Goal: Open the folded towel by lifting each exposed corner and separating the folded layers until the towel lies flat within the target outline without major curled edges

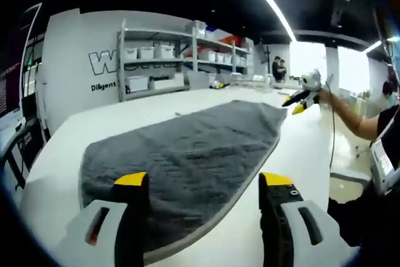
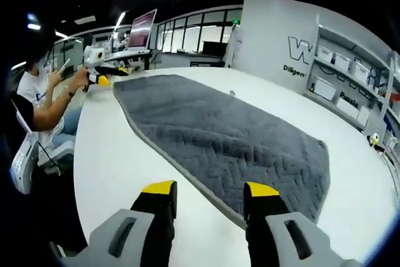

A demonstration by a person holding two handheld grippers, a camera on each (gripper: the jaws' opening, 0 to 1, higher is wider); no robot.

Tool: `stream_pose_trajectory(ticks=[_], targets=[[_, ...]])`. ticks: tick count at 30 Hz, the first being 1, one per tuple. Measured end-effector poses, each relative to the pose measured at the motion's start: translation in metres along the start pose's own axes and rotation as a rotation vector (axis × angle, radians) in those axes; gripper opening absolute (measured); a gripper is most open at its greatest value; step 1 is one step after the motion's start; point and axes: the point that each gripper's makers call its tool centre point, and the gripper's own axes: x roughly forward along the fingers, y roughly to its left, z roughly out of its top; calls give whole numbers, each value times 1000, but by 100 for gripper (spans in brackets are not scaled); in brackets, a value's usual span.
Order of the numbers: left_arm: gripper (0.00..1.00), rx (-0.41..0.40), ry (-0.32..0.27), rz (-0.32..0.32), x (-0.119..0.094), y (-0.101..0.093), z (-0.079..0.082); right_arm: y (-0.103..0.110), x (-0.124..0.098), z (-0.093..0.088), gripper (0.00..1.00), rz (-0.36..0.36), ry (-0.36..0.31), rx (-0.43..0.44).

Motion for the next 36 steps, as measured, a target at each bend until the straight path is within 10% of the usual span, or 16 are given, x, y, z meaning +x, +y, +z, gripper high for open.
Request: stream_pose_trajectory(ticks=[13, 36], targets=[[99, -11, 6, 74, -8, 13, -5, -55, -7, -40, 0, -113, 152, 97], [98, -1, 25, 68, -15, 10, -11, -41, -25, -66, 0, -32, 268, 115]])
